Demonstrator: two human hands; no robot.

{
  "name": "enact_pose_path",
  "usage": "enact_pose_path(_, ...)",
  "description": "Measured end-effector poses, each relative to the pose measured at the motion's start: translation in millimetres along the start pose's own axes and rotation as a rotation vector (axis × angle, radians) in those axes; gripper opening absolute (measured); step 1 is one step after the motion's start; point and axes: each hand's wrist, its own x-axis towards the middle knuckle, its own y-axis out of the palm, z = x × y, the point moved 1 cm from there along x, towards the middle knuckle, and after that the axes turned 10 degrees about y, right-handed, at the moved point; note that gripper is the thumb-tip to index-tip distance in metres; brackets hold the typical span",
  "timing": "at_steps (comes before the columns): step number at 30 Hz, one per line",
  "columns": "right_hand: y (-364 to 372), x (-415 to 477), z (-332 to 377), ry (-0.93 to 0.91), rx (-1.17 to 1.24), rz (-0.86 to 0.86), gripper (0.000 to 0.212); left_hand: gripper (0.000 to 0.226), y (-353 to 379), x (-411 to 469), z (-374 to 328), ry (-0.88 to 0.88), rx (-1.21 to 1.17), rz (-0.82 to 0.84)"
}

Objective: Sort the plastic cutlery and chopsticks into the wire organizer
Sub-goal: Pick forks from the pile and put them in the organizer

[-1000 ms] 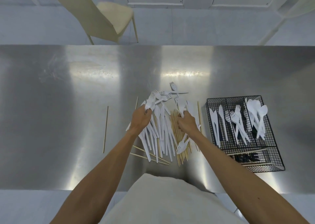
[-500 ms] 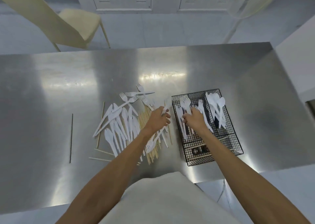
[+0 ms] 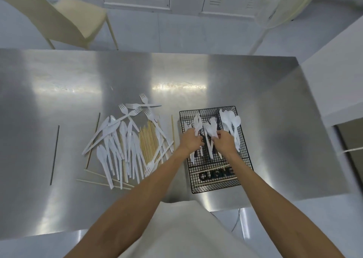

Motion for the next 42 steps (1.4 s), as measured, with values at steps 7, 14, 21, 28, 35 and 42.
enact_pose_path(7,-20.9,-2.3,-9.8,-0.063,0.069,-0.13,0.032,0.051,34.5,11.4,-20.3,-0.087,-0.052,-0.018)
enact_pose_path(14,-43.9,4.3,-32.4,-0.026,0.209,-0.151,0.03,0.044,63.1,15.9,-37.4,-0.088,0.028,-0.034)
enact_pose_path(21,-37.4,-0.5,-35.8,-0.006,0.255,-0.148,0.03,0.034,57.1,8.8,-43.7,-0.063,0.173,-0.055)
enact_pose_path(28,-21.8,-13.6,-19.1,-0.033,0.296,-0.113,0.024,0.012,23.6,-4.7,-24.3,-0.057,0.058,-0.098)
enact_pose_path(35,30.6,-34.6,28.9,-0.264,0.105,0.092,0.018,0.018,-67.8,-43.0,31.1,-0.005,0.13,-0.328)
enact_pose_path(42,98.3,-64.0,83.7,-0.669,-0.286,0.285,0.019,0.015,-167.9,-55.7,55.9,-0.034,0.242,-0.525)
